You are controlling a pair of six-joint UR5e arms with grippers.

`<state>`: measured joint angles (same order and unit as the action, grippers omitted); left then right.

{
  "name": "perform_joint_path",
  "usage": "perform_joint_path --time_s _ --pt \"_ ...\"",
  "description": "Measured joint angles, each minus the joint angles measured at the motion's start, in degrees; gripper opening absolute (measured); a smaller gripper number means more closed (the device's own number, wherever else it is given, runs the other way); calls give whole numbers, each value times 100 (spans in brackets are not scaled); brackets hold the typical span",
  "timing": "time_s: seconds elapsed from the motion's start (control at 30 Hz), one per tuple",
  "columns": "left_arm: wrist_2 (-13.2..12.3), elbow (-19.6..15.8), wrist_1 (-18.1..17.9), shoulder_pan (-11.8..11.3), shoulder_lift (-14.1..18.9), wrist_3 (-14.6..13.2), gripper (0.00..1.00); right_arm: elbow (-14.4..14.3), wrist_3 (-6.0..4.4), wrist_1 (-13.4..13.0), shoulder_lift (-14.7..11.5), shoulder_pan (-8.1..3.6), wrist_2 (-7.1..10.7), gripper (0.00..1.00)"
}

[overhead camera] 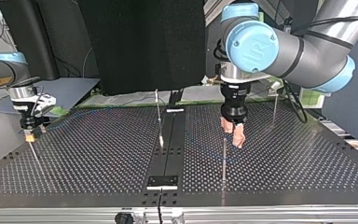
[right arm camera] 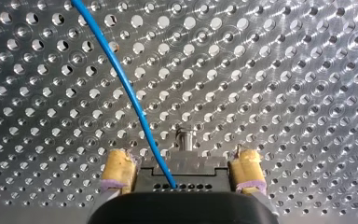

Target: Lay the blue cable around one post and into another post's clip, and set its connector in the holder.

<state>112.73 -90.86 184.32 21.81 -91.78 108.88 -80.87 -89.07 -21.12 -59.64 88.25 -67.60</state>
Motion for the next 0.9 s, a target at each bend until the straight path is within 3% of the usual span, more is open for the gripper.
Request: perform_joint_path --time_s 0.9 --pt "37 -4 17 9 1 -1319 100 1 16 27 -1 5 0 100"
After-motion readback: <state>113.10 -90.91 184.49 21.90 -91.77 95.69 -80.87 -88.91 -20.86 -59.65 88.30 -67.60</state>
